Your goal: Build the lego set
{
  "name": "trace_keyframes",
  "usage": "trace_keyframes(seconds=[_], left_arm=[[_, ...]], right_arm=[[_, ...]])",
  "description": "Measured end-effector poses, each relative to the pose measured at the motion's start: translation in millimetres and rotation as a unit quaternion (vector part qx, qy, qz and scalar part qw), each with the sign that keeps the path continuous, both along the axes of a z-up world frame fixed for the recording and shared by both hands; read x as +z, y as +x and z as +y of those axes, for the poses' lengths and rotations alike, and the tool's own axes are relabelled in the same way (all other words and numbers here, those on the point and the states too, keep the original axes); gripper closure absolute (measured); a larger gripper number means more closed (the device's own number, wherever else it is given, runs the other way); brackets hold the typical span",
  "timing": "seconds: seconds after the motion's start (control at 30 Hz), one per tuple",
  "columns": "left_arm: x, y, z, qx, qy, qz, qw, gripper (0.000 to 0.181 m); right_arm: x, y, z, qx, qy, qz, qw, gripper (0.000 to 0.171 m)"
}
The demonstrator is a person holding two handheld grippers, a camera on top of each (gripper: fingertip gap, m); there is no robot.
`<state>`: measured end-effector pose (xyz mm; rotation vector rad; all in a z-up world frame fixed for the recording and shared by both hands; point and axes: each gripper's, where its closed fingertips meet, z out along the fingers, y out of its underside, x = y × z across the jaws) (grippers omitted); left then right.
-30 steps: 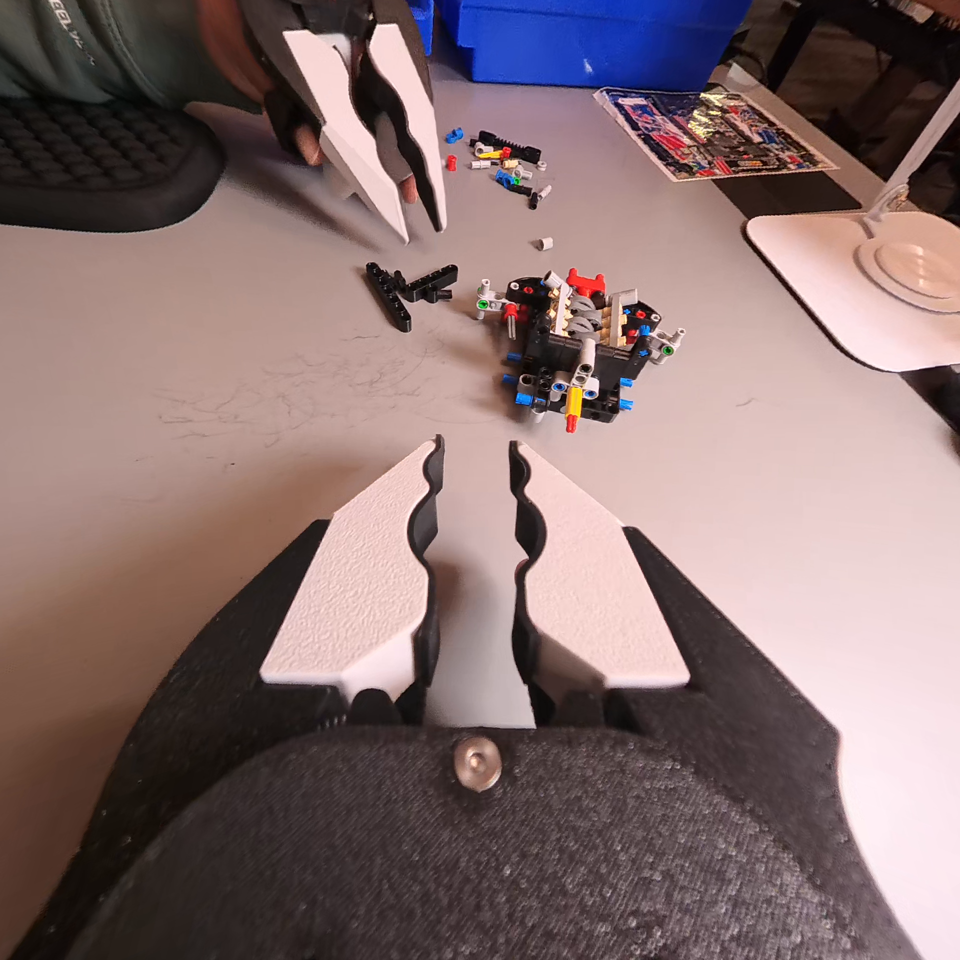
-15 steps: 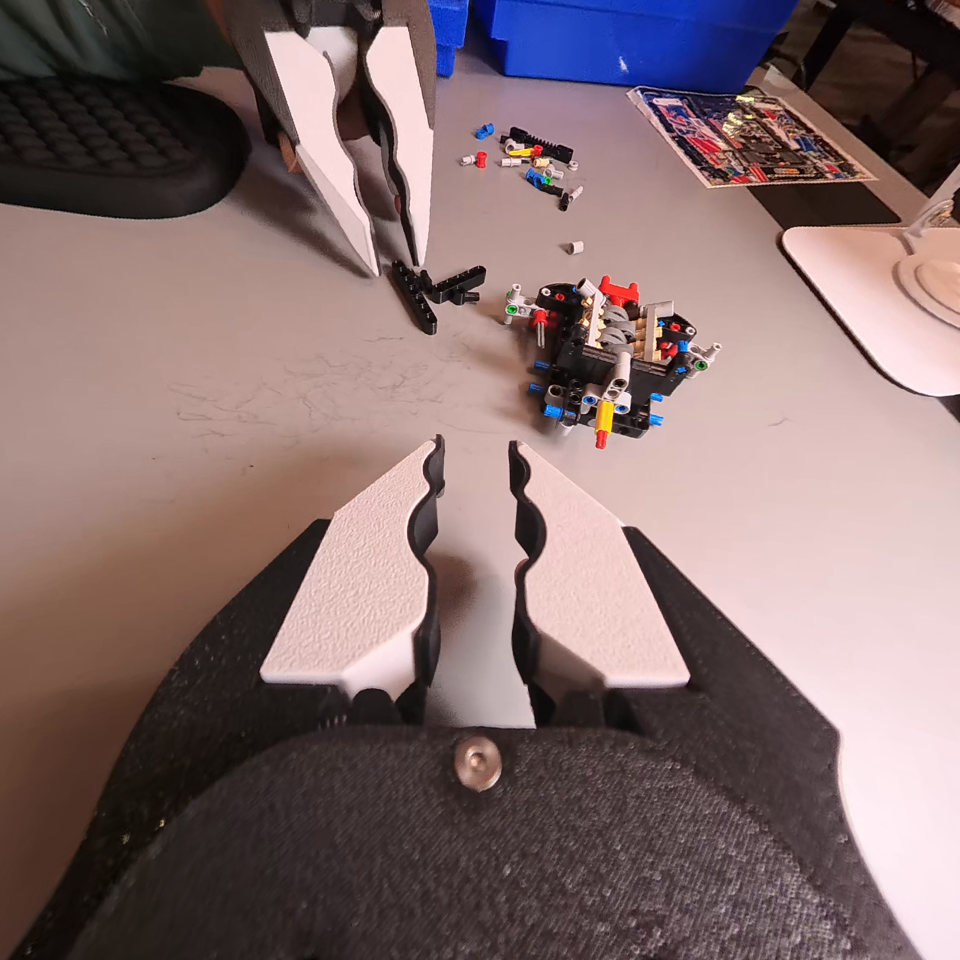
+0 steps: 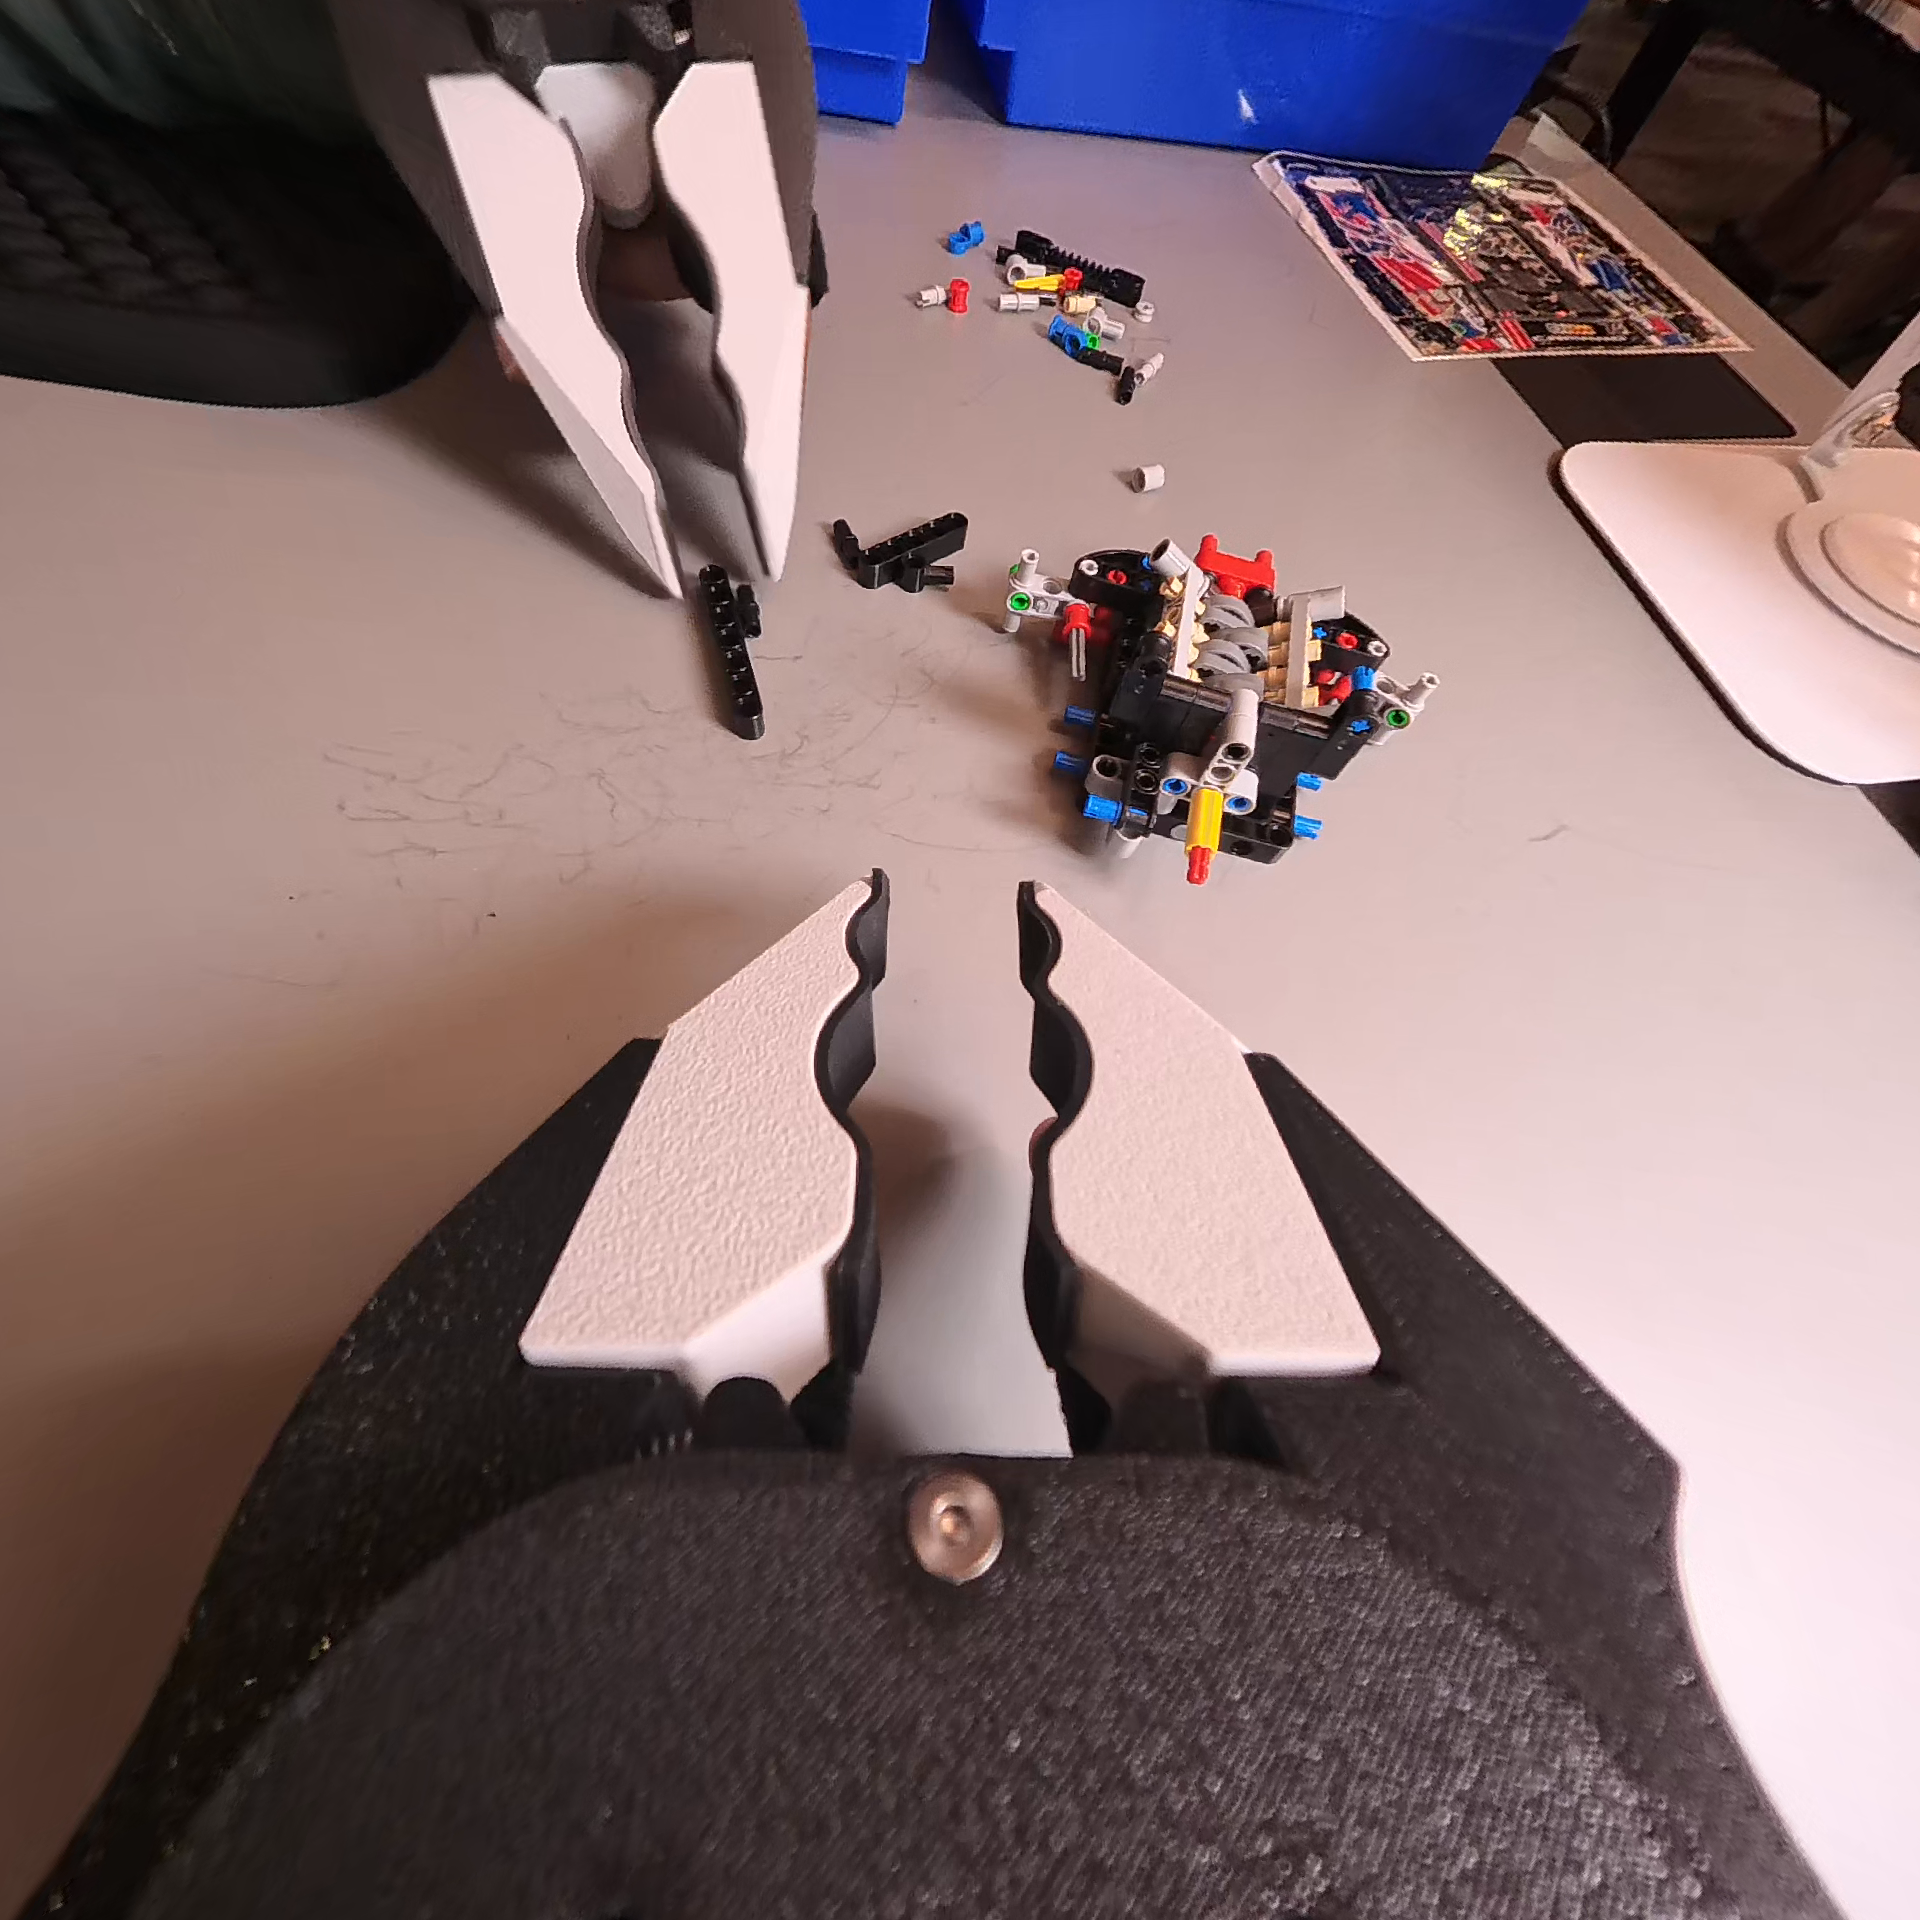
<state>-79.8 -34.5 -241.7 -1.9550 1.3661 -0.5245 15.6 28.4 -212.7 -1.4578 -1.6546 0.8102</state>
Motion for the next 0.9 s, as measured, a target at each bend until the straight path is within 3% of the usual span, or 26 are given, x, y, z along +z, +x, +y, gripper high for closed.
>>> trace_keyframes(seconds=[0.27, 0.5, 0.77, 0.9], left_arm=[[16.0, -43.4, 45.9, 0.084, 0.01, -0.057, 0.995, 0.157], [1.6, -39.2, 61.7, 0.023, -0.038, -0.065, 0.997, 0.153], [-0.7, -34.1, 52.8, -0.018, -0.026, -0.05, 0.998, 0.181], [1.9, -39.4, 57.6, -0.006, -0.019, -0.055, 0.998, 0.161]], right_arm=[[-0.5, 0.1, 1.3, -0.003, -0.004, 0.002, 1.0, 0.148], [-2.1, 1.6, 3.6, -0.007, -0.007, 0.0, 1.0, 0.148], [-6.1, 1.6, 4.3, -0.006, -0.015, -0.004, 1.0, 0.148], [-7.8, 1.0, 3.5, -0.004, -0.017, -0.007, 1.0, 0.148]])
